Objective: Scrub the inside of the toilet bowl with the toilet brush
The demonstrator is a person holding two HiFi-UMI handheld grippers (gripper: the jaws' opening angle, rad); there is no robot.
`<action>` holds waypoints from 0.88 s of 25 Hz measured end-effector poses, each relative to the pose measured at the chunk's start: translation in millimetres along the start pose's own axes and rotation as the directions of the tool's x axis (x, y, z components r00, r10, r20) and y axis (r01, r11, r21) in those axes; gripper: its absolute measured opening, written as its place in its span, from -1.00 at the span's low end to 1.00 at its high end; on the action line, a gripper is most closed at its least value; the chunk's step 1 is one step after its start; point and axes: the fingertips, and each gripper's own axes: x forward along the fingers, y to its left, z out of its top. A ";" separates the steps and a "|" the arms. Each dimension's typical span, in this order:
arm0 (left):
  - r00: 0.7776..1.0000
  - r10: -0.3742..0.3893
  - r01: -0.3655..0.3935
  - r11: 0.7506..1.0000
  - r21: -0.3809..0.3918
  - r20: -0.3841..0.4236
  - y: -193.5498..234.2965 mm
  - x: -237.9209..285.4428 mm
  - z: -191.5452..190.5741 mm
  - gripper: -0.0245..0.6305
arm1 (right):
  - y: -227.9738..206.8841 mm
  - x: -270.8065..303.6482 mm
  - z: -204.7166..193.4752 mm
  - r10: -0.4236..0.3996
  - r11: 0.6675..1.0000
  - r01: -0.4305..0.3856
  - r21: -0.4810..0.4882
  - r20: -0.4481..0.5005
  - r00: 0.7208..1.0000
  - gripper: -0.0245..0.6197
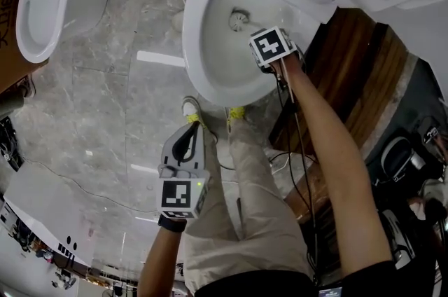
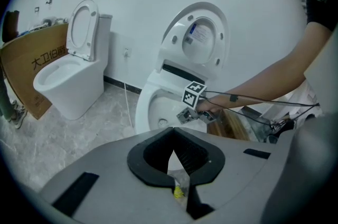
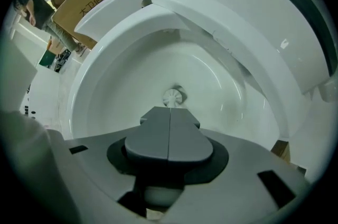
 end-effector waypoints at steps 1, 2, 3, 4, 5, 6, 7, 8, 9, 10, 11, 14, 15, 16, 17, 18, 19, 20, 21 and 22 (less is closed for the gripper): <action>1.000 0.005 -0.005 1.000 -0.005 -0.002 1.1 1.5 -0.1 -0.87 | 3.4 1.9 3.9 0.000 1.000 0.000 -0.024 0.016 1.000 -0.42; 1.000 0.009 -0.009 1.000 -0.010 -0.005 1.7 3.0 0.5 -0.87 | 7.4 4.4 6.6 0.001 0.999 0.000 -0.041 0.031 1.000 -0.42; 1.000 0.011 -0.011 1.000 -0.015 -0.006 1.8 4.7 1.8 -0.87 | 10.6 6.6 7.4 -0.005 0.999 0.007 -0.049 0.038 0.999 -0.42; 1.000 0.011 -0.012 1.000 -0.018 -0.004 1.3 6.7 3.9 -0.87 | 12.9 8.4 7.4 -0.017 0.998 0.020 -0.057 0.040 0.999 -0.42; 1.000 0.010 -0.010 1.000 -0.018 -0.002 0.5 9.0 6.4 -0.87 | 14.6 9.7 7.5 -0.036 0.997 0.039 -0.069 0.040 0.999 -0.42; 1.000 0.009 -0.009 1.000 -0.016 0.001 -0.3 11.3 8.7 -0.87 | 16.4 11.1 7.7 -0.059 0.994 0.063 -0.090 0.043 0.997 -0.42; 1.000 0.008 -0.008 1.000 -0.014 0.001 -1.0 13.4 10.3 -0.87 | 18.9 12.6 7.5 -0.085 0.989 0.090 -0.119 0.046 0.995 -0.42; 1.000 0.007 -0.007 1.000 -0.014 0.000 -1.6 15.2 11.5 -0.87 | 22.0 14.5 6.1 -0.111 0.981 0.117 -0.154 0.050 0.993 -0.42; 1.000 0.007 -0.007 1.000 -0.015 -0.001 -2.1 16.8 12.6 -0.87 | 25.1 16.6 3.7 -0.136 0.971 0.144 -0.191 0.054 0.989 -0.42; 1.000 0.007 -0.007 1.000 -0.017 -0.002 -2.4 18.3 14.0 -0.87 | 27.5 18.5 1.0 -0.158 0.960 0.166 -0.224 0.057 0.986 -0.43; 1.000 0.007 -0.007 1.000 -0.020 -0.002 -2.5 19.8 15.6 -0.87 | 28.8 20.3 -1.4 -0.174 0.950 0.184 -0.251 0.061 0.983 -0.43; 1.000 0.009 -0.009 1.000 -0.023 -0.005 -2.1 24.3 17.6 -0.87 | 24.3 24.0 -4.3 -0.196 0.936 0.209 -0.282 0.073 0.978 -0.47; 1.000 0.010 -0.010 1.000 -0.021 -0.008 -1.3 26.1 16.7 -0.87 | 20.2 24.7 -3.4 -0.200 0.936 0.214 -0.281 0.077 0.977 -0.48; 1.000 0.011 -0.011 1.000 -0.019 -0.013 -0.4 27.5 15.2 -0.87 | 15.4 25.1 -1.5 -0.206 0.934 0.221 -0.281 0.082 0.975 -0.48; 1.000 0.012 -0.012 1.000 -0.018 -0.019 0.5 28.3 13.3 -0.87 | 10.7 25.3 0.8 -0.215 0.931 0.231 -0.282 0.087 0.973 -0.48; 1.000 0.012 -0.012 1.000 -0.017 -0.026 1.2 28.5 11.1 -0.87 | 7.0 25.1 2.9 -0.225 0.928 0.241 -0.284 0.090 0.970 -0.48; 0.999 0.012 -0.013 1.000 -0.016 -0.033 1.9 28.6 9.0 -0.87 | 4.8 24.8 4.9 -0.233 0.926 0.249 -0.285 0.091 0.968 -0.47; 0.999 0.014 -0.015 1.000 -0.016 -0.039 2.8 28.7 7.2 -0.87 | 3.8 24.7 6.8 -0.241 0.922 0.257 -0.288 0.091 0.966 -0.46; 0.999 0.016 -0.017 1.000 -0.016 -0.046 3.2 28.8 5.3 -0.87 | 3.4 25.0 8.1 -0.250 0.918 0.266 -0.294 0.090 0.964 -0.45; 0.999 0.018 -0.019 1.000 -0.016 -0.052 2.9 28.8 3.8 -0.87 | 2.3 25.6 8.6 -0.262 0.913 0.275 -0.300 0.086 0.961 -0.44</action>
